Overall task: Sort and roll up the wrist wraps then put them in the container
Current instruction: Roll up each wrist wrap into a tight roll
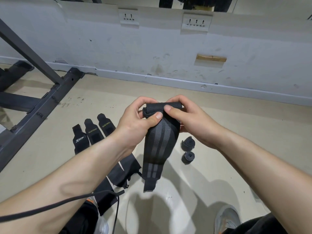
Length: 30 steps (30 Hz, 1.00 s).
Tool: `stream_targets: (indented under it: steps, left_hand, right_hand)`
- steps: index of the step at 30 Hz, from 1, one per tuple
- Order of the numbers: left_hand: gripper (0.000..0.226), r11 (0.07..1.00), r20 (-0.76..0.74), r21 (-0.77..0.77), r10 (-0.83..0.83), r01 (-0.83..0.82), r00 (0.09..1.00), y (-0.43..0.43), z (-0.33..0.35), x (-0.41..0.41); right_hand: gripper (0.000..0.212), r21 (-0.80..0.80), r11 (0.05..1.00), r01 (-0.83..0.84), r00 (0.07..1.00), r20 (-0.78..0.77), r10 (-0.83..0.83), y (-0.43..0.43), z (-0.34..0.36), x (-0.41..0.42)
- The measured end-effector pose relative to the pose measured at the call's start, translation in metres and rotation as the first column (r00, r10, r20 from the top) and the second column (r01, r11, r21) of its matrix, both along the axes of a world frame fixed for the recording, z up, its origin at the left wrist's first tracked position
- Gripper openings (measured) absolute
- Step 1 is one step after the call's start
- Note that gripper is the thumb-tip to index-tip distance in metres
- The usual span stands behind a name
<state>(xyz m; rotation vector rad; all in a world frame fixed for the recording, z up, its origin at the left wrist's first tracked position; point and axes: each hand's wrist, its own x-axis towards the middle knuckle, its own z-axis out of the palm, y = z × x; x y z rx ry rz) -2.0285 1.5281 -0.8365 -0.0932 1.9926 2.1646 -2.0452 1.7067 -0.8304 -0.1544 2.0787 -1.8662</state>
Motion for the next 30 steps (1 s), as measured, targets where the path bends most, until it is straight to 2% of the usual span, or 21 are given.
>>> stream_targets:
  steps: [4,7,10,14,18,22,24,28,30]
  left_hand:
    - [0.025,0.998,0.021,0.058,0.0,-0.002,1.0,0.0,0.002,-0.002]
    - [0.029,0.996,0.048,0.081,-0.035,0.031,0.998,-0.001,0.002,-0.002]
    - [0.032,0.995,0.06,0.067,-0.077,0.073,0.995,0.0,0.002,-0.002]
    - [0.052,0.992,0.108,0.073,-0.114,0.107,0.988,0.001,0.009,-0.003]
    - [0.028,0.995,0.14,0.093,-0.041,0.028,0.989,0.0,0.005,-0.005]
    - [0.027,0.992,0.161,0.12,-0.051,0.032,0.986,-0.001,0.006,-0.006]
    - [0.028,0.994,0.148,0.104,-0.037,0.021,0.988,-0.003,0.007,-0.007]
    - [0.033,0.999,0.107,0.034,0.018,-0.022,0.994,-0.004,0.005,-0.007]
    - [0.042,0.996,0.097,0.043,0.076,-0.08,0.992,-0.002,0.003,-0.006]
  right_hand:
    - [0.004,-0.047,0.999,0.018,0.992,-0.128,-0.024,0.0,-0.004,0.0]
    - [0.013,-0.092,0.995,0.026,0.989,-0.144,-0.039,0.001,-0.004,0.0]
    - [0.014,-0.063,0.998,0.014,0.979,-0.203,-0.026,0.002,-0.006,-0.001]
    - [0.015,0.009,1.0,-0.004,0.97,-0.242,0.006,0.001,-0.007,0.0]
    - [0.023,0.012,1.0,-0.013,0.983,-0.181,0.015,0.001,-0.006,0.001]
    - [0.025,-0.065,0.998,0.009,1.0,0.004,-0.009,0.002,-0.009,0.001]
    - [0.032,-0.057,0.998,-0.013,0.997,0.077,0.018,0.001,-0.009,0.002]
    - [0.044,-0.018,1.0,-0.002,0.999,0.042,0.002,-0.004,-0.012,0.001]
    - [0.041,-0.05,0.998,0.048,0.999,0.015,-0.048,-0.006,-0.015,0.0]
